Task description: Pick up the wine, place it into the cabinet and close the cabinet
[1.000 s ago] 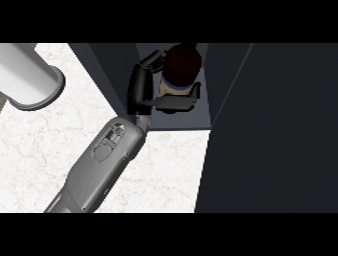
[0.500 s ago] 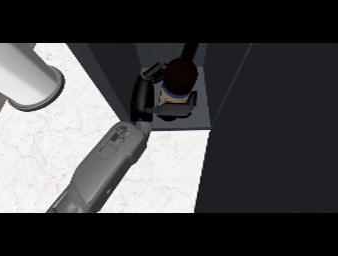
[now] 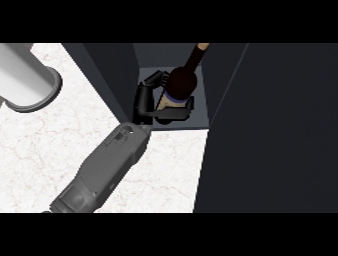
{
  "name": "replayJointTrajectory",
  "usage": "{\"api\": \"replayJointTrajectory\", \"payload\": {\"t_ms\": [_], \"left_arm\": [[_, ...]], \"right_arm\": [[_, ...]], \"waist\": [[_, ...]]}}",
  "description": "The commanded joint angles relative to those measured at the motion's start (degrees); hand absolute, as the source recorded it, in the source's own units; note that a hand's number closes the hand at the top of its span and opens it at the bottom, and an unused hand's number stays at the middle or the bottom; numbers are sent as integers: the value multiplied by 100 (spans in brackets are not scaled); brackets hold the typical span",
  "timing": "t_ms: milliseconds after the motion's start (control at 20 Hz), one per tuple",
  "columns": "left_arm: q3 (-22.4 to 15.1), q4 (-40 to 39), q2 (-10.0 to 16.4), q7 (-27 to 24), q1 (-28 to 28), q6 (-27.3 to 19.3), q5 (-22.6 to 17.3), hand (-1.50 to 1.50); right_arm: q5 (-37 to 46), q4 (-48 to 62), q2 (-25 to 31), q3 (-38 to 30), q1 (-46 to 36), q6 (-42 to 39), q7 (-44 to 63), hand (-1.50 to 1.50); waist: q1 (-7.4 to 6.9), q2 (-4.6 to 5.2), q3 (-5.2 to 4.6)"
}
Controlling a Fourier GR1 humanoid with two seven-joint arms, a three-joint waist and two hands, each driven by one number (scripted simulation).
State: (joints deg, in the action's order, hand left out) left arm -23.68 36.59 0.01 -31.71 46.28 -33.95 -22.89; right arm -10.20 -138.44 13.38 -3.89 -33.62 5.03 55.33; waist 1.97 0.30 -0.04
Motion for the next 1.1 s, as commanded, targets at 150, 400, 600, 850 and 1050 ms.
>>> {"api": "replayJointTrajectory", "payload": {"t_ms": [150, 400, 600, 850, 1050], "left_arm": [[380, -807, -1, -885, 107, 398, -473, 150], [565, -1014, -1, -1179, 263, 525, -1021, 150], [600, -1416, -1, -914, 720, 391, -1229, 150], [1037, -2104, -1, -1229, 1052, 819, -1165, 150], [1250, -2539, 0, -1162, 1494, 789, -1145, 150]], "right_arm": [[-58, -193, -95, 274, -248, 123, 153, -150], [-648, -11, 58, -282, -39, -181, 5, -150], [-277, -206, -190, 154, 56, 19, 37, -150], [-112, -66, -178, 185, -250, 145, 32, -150], [-462, -175, -109, -16, 33, -92, -30, -150]], "waist": [[11, 21, -8], [55, 25, -2], [83, 25, -3], [73, 49, -8], [133, 75, -2]]}}
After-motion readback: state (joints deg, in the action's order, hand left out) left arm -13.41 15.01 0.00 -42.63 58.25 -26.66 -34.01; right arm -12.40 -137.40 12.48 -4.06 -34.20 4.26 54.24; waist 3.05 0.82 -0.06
